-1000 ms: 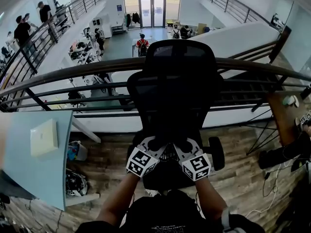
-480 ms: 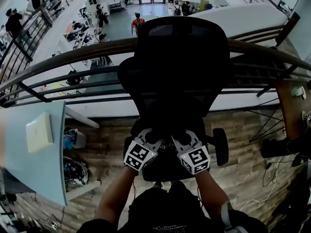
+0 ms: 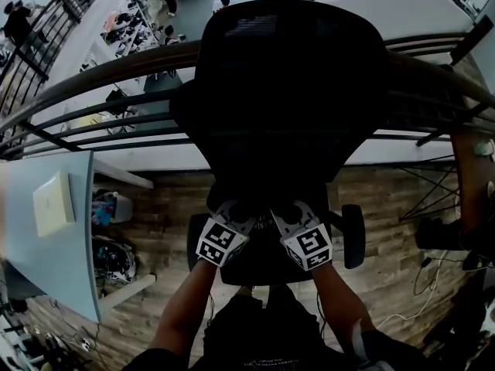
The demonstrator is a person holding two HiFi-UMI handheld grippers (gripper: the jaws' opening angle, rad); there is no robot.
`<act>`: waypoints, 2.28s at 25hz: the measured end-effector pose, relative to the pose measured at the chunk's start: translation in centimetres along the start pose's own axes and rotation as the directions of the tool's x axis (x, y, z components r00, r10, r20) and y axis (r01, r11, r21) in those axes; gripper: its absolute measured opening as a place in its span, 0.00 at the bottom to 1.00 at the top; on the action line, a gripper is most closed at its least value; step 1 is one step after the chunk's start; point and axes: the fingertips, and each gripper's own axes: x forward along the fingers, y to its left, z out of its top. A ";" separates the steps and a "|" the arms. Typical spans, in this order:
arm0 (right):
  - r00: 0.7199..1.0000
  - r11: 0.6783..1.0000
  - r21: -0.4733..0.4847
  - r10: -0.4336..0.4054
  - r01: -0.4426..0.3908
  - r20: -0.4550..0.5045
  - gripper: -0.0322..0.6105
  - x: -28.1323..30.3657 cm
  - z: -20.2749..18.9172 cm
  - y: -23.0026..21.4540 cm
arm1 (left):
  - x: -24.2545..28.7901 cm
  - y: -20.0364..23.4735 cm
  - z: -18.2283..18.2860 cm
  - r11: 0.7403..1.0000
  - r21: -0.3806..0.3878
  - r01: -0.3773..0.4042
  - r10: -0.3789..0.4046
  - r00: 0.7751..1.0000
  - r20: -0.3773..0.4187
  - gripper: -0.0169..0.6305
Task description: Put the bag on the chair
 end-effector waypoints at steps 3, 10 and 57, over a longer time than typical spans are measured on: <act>1.000 1.000 0.005 0.012 -0.012 -0.022 0.11 0.7 -1.1 -1.1 | 1.4 0.5 -0.9 1.000 -0.023 -0.010 0.009 1.000 -0.017 0.12; 0.997 0.999 0.032 0.035 -0.033 -0.062 0.11 3.1 -4.3 -2.3 | 3.2 2.6 -4.0 1.000 -0.022 -0.020 0.019 0.997 -0.070 0.12; 0.997 0.995 0.060 -0.074 0.076 -0.035 0.49 -4.9 -0.4 0.1 | -5.3 -2.2 -1.1 0.989 -0.062 -0.136 0.133 0.990 -0.052 0.44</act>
